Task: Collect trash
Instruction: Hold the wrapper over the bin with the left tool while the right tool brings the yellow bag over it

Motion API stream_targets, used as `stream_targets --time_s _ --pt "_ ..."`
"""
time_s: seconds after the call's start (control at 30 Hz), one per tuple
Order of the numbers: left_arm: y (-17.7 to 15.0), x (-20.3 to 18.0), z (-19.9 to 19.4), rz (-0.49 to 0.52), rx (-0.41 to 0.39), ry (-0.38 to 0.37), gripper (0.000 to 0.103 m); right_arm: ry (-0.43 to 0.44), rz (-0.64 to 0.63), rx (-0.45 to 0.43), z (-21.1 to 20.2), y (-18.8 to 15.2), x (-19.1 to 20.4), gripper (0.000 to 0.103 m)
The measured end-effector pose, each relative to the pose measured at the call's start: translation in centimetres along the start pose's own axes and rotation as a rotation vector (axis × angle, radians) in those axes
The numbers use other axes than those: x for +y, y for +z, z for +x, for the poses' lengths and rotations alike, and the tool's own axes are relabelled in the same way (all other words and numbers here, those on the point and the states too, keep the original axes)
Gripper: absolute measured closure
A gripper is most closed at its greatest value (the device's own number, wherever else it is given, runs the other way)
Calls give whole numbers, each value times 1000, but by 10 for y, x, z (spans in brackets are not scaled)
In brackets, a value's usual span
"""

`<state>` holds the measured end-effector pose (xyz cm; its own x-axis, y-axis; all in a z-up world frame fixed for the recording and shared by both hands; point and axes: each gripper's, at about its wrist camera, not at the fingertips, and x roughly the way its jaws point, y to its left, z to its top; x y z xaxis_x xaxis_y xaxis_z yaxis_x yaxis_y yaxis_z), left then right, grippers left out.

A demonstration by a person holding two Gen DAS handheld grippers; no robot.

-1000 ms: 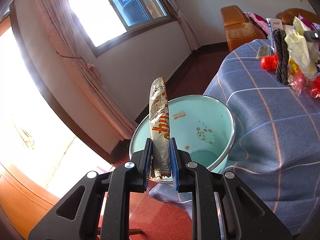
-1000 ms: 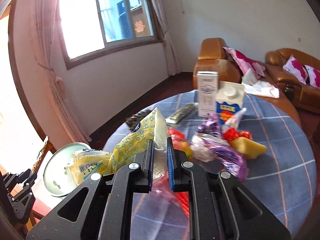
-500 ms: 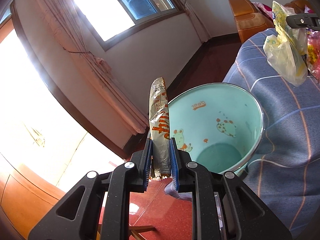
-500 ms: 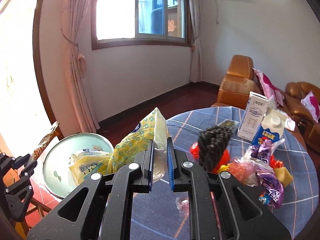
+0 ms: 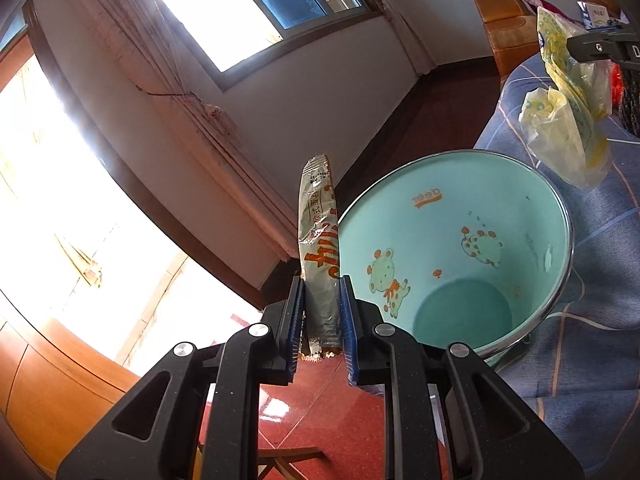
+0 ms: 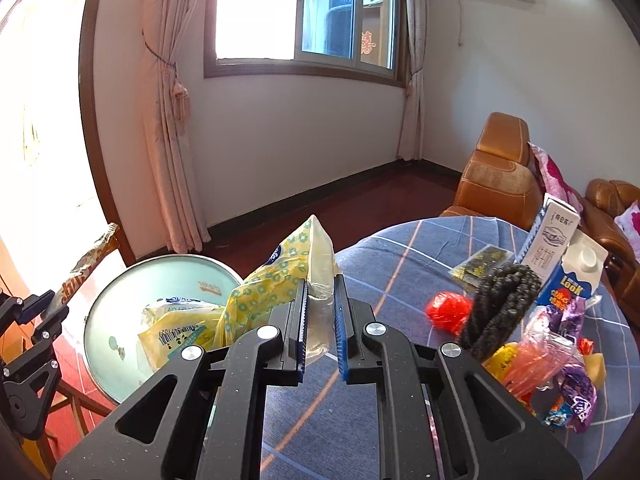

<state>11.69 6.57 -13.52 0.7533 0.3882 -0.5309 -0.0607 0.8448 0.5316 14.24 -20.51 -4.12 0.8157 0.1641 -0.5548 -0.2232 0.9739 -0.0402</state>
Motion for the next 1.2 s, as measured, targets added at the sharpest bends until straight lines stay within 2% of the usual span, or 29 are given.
stream_targets --time_s 0.53,1.2 --pt "0 1 11 -11 13 -35 85 19 -31 47 33 0 13 90" --pt "-1 5 10 -46 17 -94 84 35 -48 46 34 -1 20 90"
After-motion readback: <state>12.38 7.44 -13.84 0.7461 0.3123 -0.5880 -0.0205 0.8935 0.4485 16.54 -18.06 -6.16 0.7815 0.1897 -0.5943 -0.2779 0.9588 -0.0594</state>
